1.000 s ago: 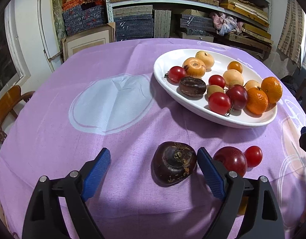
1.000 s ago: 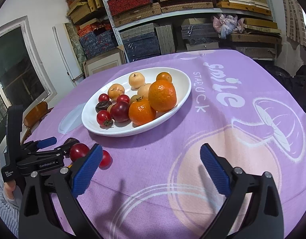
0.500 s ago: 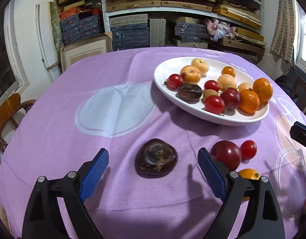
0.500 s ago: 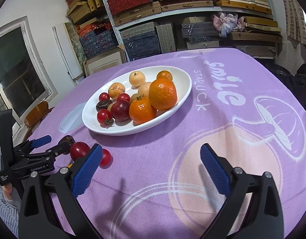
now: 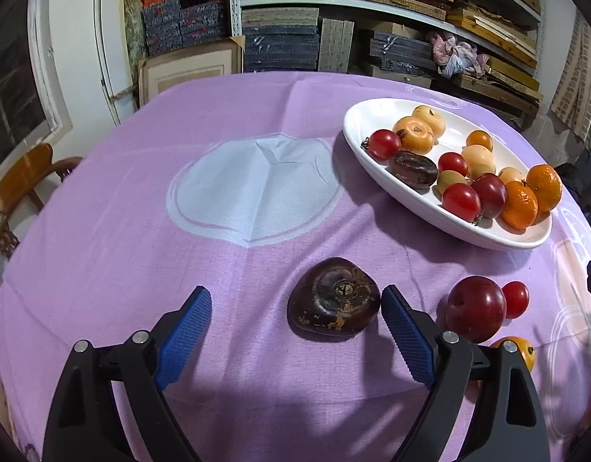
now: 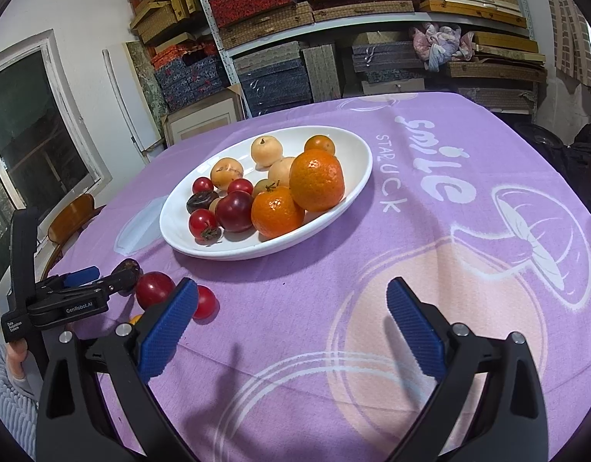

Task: Organize fruits
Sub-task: 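Move both open grippers back to the dark brown fruit and red tomatoes, then grasp the dark brown fruit with the left gripper while the right gripper grasps a red tomato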

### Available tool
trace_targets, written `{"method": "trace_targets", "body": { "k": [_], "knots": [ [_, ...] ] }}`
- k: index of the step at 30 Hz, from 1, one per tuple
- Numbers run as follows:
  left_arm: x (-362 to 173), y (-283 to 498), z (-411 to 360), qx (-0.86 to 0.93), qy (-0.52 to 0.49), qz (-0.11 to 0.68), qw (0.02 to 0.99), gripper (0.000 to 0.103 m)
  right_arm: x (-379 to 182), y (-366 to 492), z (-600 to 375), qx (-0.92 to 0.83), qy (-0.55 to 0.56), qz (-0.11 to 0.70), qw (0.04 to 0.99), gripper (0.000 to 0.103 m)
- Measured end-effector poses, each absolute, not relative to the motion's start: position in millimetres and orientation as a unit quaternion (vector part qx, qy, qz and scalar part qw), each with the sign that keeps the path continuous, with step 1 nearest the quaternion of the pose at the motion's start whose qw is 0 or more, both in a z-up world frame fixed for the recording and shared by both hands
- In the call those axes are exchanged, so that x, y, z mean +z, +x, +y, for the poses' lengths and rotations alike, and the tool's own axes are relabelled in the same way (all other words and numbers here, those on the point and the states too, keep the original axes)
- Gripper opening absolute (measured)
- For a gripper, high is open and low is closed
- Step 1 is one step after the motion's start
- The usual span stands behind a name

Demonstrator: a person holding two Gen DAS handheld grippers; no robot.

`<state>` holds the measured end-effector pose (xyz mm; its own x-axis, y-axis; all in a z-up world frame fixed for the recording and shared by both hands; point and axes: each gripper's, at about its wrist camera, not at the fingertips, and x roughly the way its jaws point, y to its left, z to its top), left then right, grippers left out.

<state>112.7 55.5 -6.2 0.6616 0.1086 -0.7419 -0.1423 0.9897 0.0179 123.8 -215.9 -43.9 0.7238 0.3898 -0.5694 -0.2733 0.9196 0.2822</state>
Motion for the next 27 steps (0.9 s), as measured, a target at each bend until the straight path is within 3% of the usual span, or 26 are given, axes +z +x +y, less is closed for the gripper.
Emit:
{"method": "trace_targets", "body": {
  "k": [4,9,18,27],
  "knots": [
    [-2.7,109.0,56.0,0.068,-0.019,0.395,0.916,0.09,-44.1,123.7,-215.6,0.18,0.088,0.326,0.924,0.097],
    [-6.7,114.6,41.2,0.016,-0.008,0.409,0.912,0.06,-43.7,123.2,-214.7,0.18,0.086,0.326,0.924,0.097],
    [-10.7,116.7,48.5,-0.014,-0.036,0.415,0.909,0.057,-43.4,123.1,-215.8,0.179,0.089,0.328,0.923,0.097],
    [0.5,104.4,43.7,-0.046,-0.033,0.373,0.926,0.056,-44.1,123.9,-216.1,0.181,0.088,0.334,0.921,0.097]
  ]
}}
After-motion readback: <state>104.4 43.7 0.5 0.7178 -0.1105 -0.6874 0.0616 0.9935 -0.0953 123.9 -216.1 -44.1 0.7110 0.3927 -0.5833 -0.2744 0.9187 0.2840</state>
